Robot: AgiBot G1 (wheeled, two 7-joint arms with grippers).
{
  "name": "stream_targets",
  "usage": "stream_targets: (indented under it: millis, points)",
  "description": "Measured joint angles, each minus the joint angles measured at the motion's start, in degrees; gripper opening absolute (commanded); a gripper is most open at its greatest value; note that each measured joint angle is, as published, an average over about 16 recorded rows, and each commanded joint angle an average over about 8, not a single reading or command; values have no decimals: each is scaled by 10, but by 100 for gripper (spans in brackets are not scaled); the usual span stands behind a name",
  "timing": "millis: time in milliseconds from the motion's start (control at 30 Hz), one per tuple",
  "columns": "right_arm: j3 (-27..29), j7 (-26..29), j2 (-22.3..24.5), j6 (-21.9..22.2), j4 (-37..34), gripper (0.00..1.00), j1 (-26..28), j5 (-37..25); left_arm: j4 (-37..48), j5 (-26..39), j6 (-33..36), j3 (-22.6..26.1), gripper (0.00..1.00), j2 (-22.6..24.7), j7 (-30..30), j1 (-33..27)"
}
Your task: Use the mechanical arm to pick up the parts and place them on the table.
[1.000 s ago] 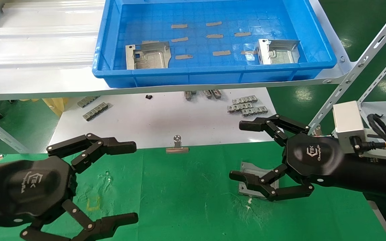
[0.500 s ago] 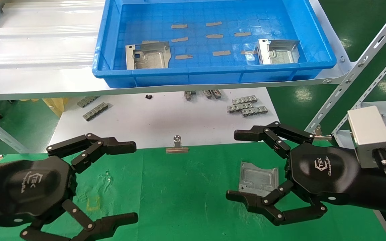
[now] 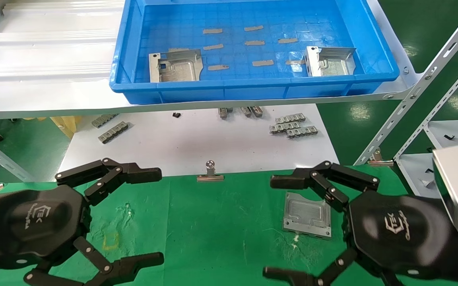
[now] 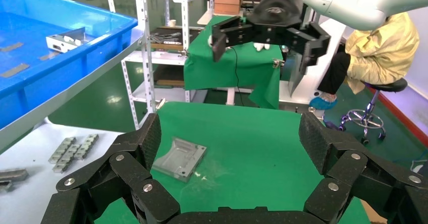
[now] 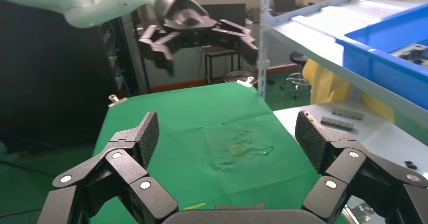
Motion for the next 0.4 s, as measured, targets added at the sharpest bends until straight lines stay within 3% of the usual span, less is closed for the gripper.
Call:
stream_targets:
  millis: [400]
  points:
    - [9,8,3,2,14,100,-7,0,0,0,0,0,100,0,0,0]
